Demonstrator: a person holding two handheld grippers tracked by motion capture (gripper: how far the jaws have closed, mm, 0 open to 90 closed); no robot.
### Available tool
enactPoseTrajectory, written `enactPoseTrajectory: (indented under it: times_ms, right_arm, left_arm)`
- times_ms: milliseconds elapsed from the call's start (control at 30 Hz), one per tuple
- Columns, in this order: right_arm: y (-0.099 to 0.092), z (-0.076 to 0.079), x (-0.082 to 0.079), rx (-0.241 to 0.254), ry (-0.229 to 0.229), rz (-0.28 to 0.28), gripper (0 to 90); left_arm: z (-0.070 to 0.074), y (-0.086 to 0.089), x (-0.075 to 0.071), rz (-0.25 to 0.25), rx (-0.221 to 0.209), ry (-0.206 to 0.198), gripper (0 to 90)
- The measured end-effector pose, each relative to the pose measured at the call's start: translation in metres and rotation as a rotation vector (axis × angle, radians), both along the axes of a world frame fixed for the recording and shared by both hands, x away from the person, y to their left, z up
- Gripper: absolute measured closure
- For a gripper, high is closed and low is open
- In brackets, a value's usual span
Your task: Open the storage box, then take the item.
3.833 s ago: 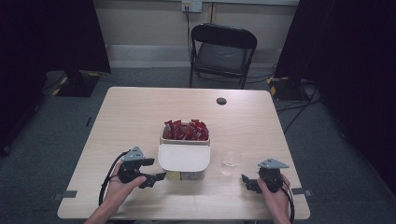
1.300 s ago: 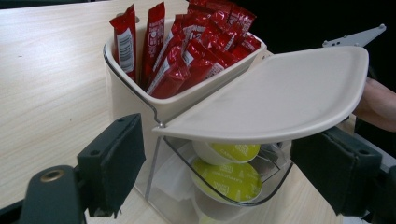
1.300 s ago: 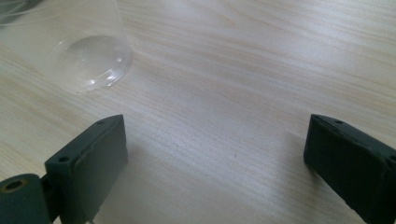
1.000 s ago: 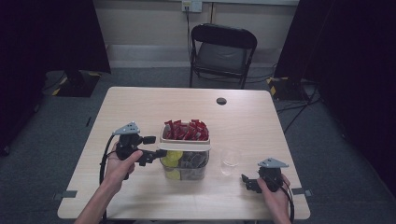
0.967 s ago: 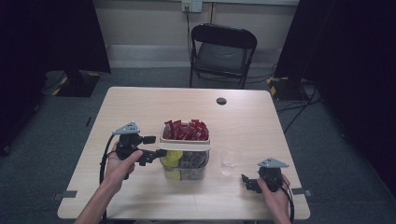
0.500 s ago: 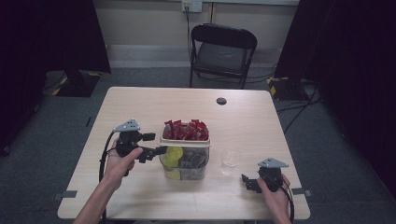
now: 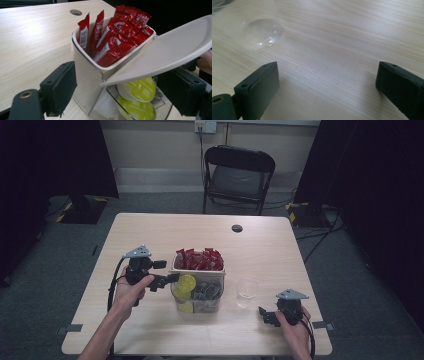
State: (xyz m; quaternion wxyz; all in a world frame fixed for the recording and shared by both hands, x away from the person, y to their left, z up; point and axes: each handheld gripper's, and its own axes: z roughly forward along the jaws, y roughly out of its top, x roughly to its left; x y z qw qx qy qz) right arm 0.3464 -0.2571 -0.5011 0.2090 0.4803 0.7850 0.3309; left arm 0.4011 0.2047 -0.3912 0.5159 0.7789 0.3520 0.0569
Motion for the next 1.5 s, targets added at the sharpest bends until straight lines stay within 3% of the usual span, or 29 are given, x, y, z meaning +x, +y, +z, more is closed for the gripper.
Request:
enactPoseTrajectory:
  times_ms: [333, 467, 700, 933, 1500]
  right_arm:
    - [0.0, 0.0, 0.0, 0.0, 0.0, 0.0, 4.3]
    - [0.0, 0.0, 0.0, 0.0, 0.0, 0.0, 4.3]
    - [0.0, 0.0, 0.0, 0.0, 0.0, 0.0, 4.3]
    - [0.0, 0.0, 0.0, 0.0, 0.0, 0.0, 4.3]
    - [0.0, 0.0, -0.001, 0.001, 0.003, 0.011, 4.5]
  left_arm:
    - [0.004, -0.001, 0.005, 0.023, 0.008, -0.024, 15.9]
    - [0.003, -0.001, 0.008, 0.052, -0.013, -0.009, 15.7]
    - [0.004, -0.001, 0.011, 0.067, -0.01, -0.008, 16.0]
    - [0.003, 0.006, 0.016, 0.121, -0.017, 0.001, 15.8]
    - [-0.001, 0.003, 0.018, 0.106, -0.008, 0.018, 15.5]
